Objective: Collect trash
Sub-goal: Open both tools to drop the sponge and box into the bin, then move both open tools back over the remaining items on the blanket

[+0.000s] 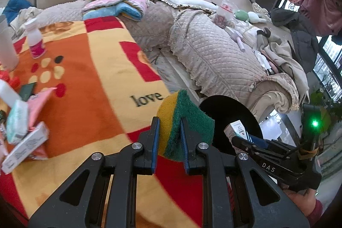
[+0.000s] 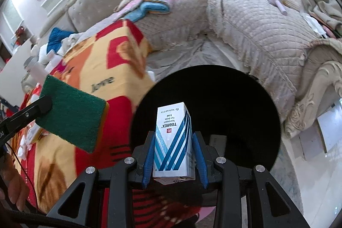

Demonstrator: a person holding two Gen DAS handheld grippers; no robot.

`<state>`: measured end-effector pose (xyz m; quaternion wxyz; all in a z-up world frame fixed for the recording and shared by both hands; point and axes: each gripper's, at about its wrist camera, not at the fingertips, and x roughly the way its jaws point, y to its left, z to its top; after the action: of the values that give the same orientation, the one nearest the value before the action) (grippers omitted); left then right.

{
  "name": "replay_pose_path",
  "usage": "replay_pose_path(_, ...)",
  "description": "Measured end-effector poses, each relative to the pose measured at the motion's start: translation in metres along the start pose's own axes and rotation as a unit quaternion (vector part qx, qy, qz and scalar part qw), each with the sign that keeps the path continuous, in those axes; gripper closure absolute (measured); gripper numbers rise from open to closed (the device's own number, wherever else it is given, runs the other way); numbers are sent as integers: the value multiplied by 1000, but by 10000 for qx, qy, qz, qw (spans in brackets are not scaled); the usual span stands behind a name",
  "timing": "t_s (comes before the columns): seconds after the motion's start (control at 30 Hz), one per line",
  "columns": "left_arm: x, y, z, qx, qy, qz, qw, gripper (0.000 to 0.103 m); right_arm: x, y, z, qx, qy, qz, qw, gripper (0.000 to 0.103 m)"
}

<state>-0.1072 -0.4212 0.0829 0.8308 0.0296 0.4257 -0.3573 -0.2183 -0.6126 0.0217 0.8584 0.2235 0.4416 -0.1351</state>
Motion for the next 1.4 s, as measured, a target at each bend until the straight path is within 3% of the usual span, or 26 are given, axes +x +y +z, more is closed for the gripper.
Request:
replay_pose_path(0.7,50,-42,3,-124,196,-355,9991,86,13,-38,-2,404,125,-235,9988,69)
replay_pose_path(0.73,49,-42,3,-155,179,-399,9989,83,14,-38,-1,436,165,-263,9986,68)
replay_pose_path(0.8,50,-41,2,-169,230,-474,9985,82,14,-41,-2,483,168,-326,9982,55)
replay_pose_path(0.87,52,-41,2,-98,310,-420,9986,78,13,-43,-3,505,165,-334,9980,54)
replay_pose_path(1.0,50,-38,-2,-92,301,-443,9985,53,10,-41,-5,535,152,-290,9980,54)
replay_pose_path(1.4,30,-15,-9,-228,182,-157,9995,53,12,-20,-9,392,224,-196,9988,53)
